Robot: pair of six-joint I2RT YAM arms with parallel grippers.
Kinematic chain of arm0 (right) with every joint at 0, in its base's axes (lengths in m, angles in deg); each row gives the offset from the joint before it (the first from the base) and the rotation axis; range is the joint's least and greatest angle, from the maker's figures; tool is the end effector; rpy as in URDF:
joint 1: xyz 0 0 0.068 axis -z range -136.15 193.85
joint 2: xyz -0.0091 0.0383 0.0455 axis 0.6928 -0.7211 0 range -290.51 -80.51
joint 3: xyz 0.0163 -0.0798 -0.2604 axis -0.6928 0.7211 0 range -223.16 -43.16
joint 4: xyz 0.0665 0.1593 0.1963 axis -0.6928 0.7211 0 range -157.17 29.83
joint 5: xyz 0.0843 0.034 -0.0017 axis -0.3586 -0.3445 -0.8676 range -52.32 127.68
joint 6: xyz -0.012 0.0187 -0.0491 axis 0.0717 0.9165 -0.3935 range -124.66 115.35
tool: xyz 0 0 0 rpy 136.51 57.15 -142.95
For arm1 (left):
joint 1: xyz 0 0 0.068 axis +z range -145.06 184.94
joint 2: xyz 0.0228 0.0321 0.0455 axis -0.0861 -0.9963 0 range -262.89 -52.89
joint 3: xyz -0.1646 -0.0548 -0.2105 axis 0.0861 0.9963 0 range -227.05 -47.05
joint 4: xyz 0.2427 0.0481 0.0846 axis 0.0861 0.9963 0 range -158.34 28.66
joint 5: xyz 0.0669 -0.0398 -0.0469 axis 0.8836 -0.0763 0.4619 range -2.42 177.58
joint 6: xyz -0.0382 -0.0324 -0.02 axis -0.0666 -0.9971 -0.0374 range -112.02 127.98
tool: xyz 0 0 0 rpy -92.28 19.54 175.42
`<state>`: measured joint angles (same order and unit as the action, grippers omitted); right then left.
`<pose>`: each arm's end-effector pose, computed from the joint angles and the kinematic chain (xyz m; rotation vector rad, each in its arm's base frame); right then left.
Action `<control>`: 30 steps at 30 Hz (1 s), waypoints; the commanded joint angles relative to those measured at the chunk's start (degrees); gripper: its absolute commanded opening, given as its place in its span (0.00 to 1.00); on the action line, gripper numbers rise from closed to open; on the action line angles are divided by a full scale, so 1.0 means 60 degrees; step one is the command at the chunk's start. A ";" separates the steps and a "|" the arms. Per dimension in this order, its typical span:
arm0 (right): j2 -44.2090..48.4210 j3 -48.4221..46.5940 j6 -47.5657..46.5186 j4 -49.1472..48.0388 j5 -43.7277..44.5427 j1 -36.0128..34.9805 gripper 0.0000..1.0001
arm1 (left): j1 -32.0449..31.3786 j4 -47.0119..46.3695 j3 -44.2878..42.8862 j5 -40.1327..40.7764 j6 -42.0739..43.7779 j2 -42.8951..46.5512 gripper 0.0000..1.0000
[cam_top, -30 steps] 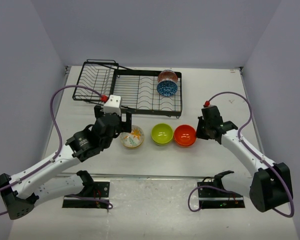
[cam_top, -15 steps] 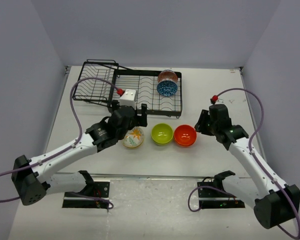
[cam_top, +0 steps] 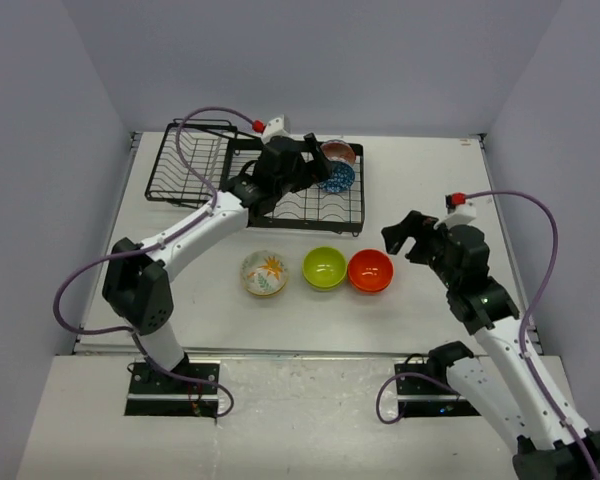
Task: Unload the bowls from the dish rack
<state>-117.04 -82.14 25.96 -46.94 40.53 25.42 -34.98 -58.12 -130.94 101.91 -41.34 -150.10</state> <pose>0.1470 0.0472 0.3076 0.2380 1.9017 0.5368 0.3161 -0.2530 0.3340 -0.3351 2.0219 -0.7572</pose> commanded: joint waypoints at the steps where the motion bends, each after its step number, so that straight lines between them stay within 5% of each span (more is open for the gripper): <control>1: -0.1231 -0.0721 -0.0736 -0.1130 -0.0226 -0.0033 0.94 | 0.0355 0.1121 -0.1205 -0.0752 0.0087 0.0116 1.00; 6: -0.4098 -0.1953 -0.2082 -0.1833 -0.0139 -0.0033 0.99 | 0.0355 0.2207 0.0823 0.1286 0.2533 0.3173 1.00; 13: -0.7454 -0.4411 -0.5011 -0.2680 0.1296 -0.0178 0.99 | 0.0355 0.4682 0.3829 0.4494 0.3443 0.7336 1.00; 17: -0.8981 -0.5074 -0.7657 -0.4277 0.1546 -0.0471 0.99 | 0.0355 0.5241 0.4853 0.4644 0.4073 0.9004 1.00; 20: -1.0281 -0.5981 -0.9414 -0.4851 0.1969 -0.0867 0.94 | 0.0355 0.4206 0.5616 0.4336 0.4499 0.9898 1.00; 30: -1.2849 -0.7489 -1.2542 -0.6109 0.2717 -0.1571 0.77 | 0.1072 0.3776 0.6307 0.3033 0.4470 0.9727 1.00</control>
<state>-191.34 -122.12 -41.23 -76.90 53.41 15.73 -29.54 -32.96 -93.50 122.78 -16.29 -91.68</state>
